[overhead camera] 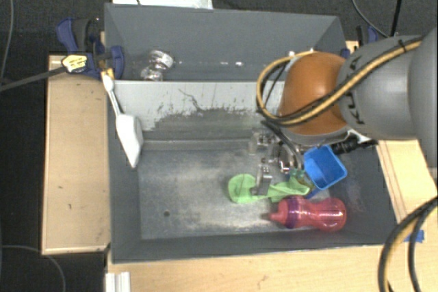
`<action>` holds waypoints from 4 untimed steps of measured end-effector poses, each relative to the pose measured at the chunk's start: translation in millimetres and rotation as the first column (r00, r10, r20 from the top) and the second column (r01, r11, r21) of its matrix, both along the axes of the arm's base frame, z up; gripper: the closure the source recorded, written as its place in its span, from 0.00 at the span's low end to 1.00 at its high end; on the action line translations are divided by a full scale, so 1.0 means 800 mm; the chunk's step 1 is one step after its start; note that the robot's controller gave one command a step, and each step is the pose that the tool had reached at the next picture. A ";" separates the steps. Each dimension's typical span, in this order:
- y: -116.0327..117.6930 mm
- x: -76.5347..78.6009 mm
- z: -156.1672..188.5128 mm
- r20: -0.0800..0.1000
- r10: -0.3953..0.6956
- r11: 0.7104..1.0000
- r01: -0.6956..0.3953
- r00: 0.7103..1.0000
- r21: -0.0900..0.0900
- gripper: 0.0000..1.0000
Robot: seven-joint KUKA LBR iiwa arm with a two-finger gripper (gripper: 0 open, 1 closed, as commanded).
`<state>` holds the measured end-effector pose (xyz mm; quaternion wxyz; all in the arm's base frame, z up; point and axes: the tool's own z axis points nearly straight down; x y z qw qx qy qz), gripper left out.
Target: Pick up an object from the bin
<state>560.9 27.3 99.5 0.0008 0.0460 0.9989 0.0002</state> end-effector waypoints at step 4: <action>-0.029 -0.099 -0.032 -0.005 -0.158 0.987 0.158 0.987 0.000 1.00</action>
Offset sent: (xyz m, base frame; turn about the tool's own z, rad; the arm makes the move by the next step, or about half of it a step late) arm -0.0781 -0.0230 -0.0295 0.1553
